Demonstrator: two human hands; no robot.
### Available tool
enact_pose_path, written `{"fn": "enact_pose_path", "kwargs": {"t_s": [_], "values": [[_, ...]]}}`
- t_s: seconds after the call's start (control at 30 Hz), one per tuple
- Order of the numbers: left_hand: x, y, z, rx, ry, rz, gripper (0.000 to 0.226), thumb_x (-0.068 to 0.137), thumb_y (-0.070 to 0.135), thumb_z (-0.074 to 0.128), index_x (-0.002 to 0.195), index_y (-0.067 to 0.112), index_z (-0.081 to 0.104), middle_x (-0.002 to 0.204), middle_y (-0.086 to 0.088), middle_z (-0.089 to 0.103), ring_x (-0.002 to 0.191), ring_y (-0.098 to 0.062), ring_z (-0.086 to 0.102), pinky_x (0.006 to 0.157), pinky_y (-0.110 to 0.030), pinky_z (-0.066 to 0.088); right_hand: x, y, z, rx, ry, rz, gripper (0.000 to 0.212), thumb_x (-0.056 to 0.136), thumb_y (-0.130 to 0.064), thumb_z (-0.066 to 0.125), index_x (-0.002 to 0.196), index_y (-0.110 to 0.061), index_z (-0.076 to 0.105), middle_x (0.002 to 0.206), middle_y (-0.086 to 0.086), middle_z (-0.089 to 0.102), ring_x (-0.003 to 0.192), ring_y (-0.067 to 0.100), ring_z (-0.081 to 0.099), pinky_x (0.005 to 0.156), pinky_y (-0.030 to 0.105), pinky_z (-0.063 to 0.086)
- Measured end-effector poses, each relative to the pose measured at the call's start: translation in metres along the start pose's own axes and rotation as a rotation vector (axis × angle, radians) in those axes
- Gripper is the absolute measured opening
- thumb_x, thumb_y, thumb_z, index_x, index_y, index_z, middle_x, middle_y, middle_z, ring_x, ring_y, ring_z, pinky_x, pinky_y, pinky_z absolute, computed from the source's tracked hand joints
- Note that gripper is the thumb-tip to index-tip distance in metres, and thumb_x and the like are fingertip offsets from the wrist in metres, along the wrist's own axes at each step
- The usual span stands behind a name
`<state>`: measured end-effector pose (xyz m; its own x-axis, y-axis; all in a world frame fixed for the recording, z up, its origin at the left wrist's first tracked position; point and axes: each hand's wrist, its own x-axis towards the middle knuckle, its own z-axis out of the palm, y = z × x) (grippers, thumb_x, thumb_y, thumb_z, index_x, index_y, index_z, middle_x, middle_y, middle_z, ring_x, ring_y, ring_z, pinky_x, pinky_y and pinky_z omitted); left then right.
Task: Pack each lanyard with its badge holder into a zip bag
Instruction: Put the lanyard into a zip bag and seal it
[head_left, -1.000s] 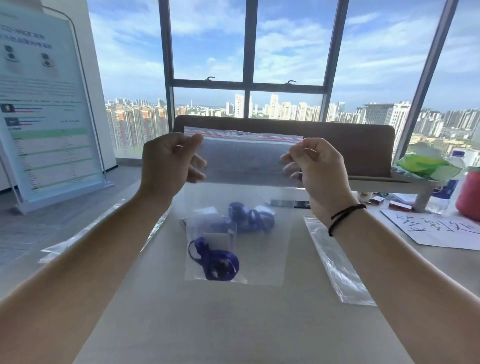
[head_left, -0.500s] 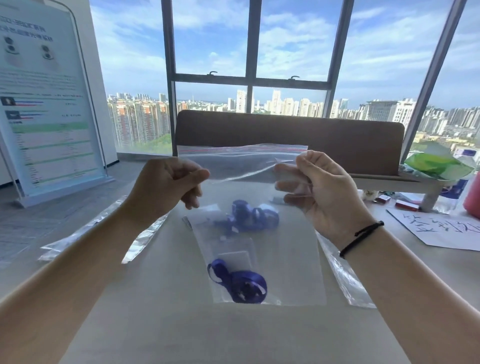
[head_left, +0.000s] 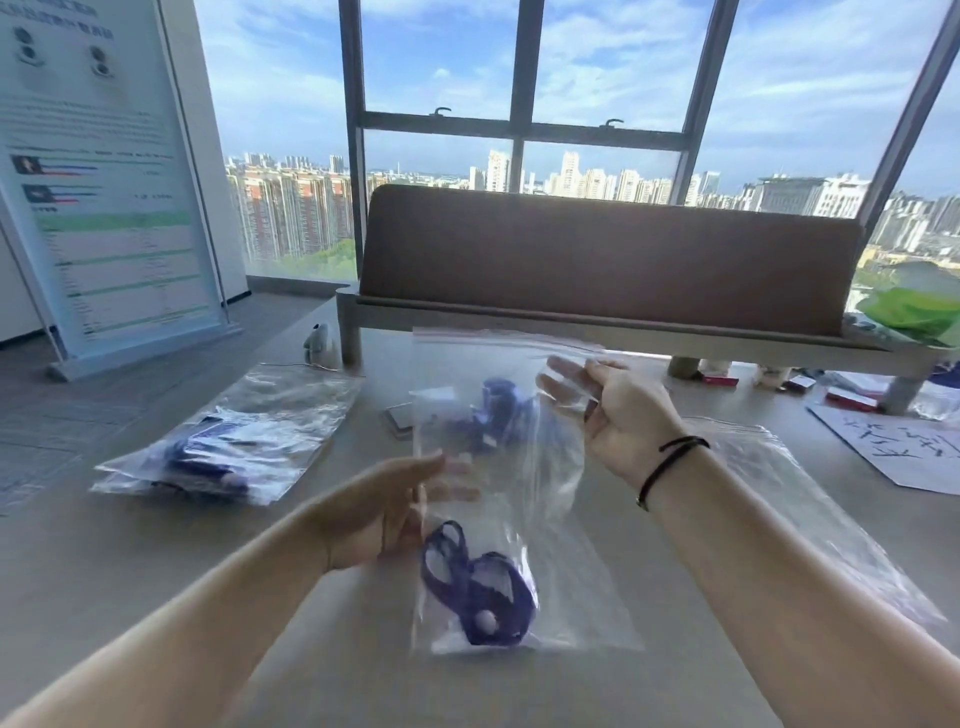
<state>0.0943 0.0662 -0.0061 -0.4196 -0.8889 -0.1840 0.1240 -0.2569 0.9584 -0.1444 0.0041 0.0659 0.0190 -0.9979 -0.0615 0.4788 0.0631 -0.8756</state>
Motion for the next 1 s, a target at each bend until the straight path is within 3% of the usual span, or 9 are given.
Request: {"fn": "enact_pose_path", "kwargs": {"t_s": [0.07, 0.2, 0.27, 0.4, 0.53, 0.67, 0.8, 0.87, 1.0], "values": [[0.004, -0.018, -0.004, -0.044, 0.027, -0.007, 0.083, 0.055, 0.035, 0.097, 0.126, 0.007, 0.066, 0.116, -0.021, 0.071, 0.077, -0.019, 0.073, 0.069, -0.029, 0.06, 0.013, 0.011, -0.008, -0.002, 0.039, 0.03, 0.01, 0.106, -0.013, 0.038, 0.105, -0.014, 0.048, 0.099, 0.01, 0.077, 0.075, 0.032, 0.075, 0.072, 0.038, 0.053], [0.008, -0.017, -0.006, 0.049, 0.208, -0.046, 0.029, 0.082, 0.006, 0.078, 0.11, 0.006, 0.07, 0.089, -0.013, 0.073, 0.061, -0.015, 0.065, 0.059, -0.027, 0.058, 0.029, 0.018, -0.008, 0.004, 0.057, 0.079, 0.019, 0.106, -0.017, 0.039, 0.119, -0.01, 0.049, 0.1, 0.003, 0.078, 0.079, 0.027, 0.076, 0.065, 0.045, 0.062], [0.008, -0.017, -0.01, 0.113, 0.305, -0.036, 0.018, 0.089, 0.005, 0.072, 0.107, 0.005, 0.071, 0.084, -0.01, 0.072, 0.059, -0.016, 0.062, 0.055, -0.027, 0.055, 0.035, 0.018, 0.0, -0.03, 0.057, 0.081, 0.021, 0.106, -0.019, 0.038, 0.121, -0.011, 0.051, 0.101, -0.001, 0.078, 0.081, 0.023, 0.077, 0.072, 0.044, 0.063], [-0.002, -0.01, -0.032, 0.08, 0.453, 0.035, 0.019, 0.093, 0.004, 0.066, 0.111, 0.009, 0.067, 0.091, -0.014, 0.074, 0.061, -0.017, 0.066, 0.052, -0.028, 0.055, 0.047, 0.026, 0.019, -0.041, 0.031, 0.089, 0.027, 0.106, -0.021, 0.041, 0.128, -0.012, 0.053, 0.107, 0.0, 0.077, 0.084, 0.025, 0.076, 0.058, 0.035, 0.061], [-0.02, -0.001, -0.063, 0.001, 0.538, 0.048, 0.028, 0.087, 0.004, 0.073, 0.112, 0.013, 0.066, 0.101, -0.016, 0.074, 0.066, -0.017, 0.069, 0.054, -0.031, 0.056, 0.059, 0.043, 0.047, -0.066, 0.009, 0.077, 0.021, 0.103, -0.016, 0.049, 0.12, -0.008, 0.057, 0.104, -0.003, 0.077, 0.083, 0.028, 0.076, 0.07, 0.038, 0.063], [-0.04, 0.013, -0.102, 0.039, 0.736, 0.109, 0.009, 0.088, 0.013, 0.074, 0.096, 0.009, 0.072, 0.089, -0.011, 0.076, 0.061, -0.014, 0.068, 0.048, -0.024, 0.05, 0.074, 0.063, 0.083, -0.112, -0.019, 0.082, 0.022, 0.104, -0.017, 0.047, 0.118, -0.008, 0.062, 0.103, 0.0, 0.077, 0.083, 0.028, 0.076, 0.076, 0.04, 0.061], [-0.059, 0.033, -0.132, 0.014, 0.883, 0.21, 0.012, 0.088, 0.02, 0.075, 0.088, 0.008, 0.073, 0.086, -0.011, 0.078, 0.053, -0.017, 0.065, 0.044, -0.022, 0.046, 0.089, 0.083, 0.119, -0.14, -0.034, 0.098, 0.022, 0.105, -0.017, 0.044, 0.116, -0.01, 0.062, 0.11, 0.007, 0.073, 0.088, 0.029, 0.075, 0.074, 0.041, 0.061], [-0.066, 0.044, -0.144, 0.163, 0.99, 0.273, 0.012, 0.09, 0.021, 0.072, 0.088, 0.009, 0.074, 0.08, -0.008, 0.077, 0.047, -0.013, 0.064, 0.042, -0.024, 0.049, 0.095, 0.092, 0.138, -0.15, -0.037, 0.11, 0.023, 0.106, -0.017, 0.043, 0.117, -0.01, 0.061, 0.109, 0.009, 0.072, 0.09, 0.03, 0.074, 0.074, 0.042, 0.062], [-0.072, 0.058, -0.174, 0.778, 1.173, 0.35, 0.016, 0.096, 0.033, 0.064, 0.086, 0.023, 0.071, 0.066, 0.002, 0.071, 0.049, -0.009, 0.061, 0.056, -0.025, 0.047, 0.111, 0.108, 0.174, -0.182, -0.05, 0.127, 0.02, 0.106, -0.019, 0.041, 0.113, -0.013, 0.059, 0.104, 0.01, 0.073, 0.085, 0.032, 0.075, 0.074, 0.046, 0.063]]}}
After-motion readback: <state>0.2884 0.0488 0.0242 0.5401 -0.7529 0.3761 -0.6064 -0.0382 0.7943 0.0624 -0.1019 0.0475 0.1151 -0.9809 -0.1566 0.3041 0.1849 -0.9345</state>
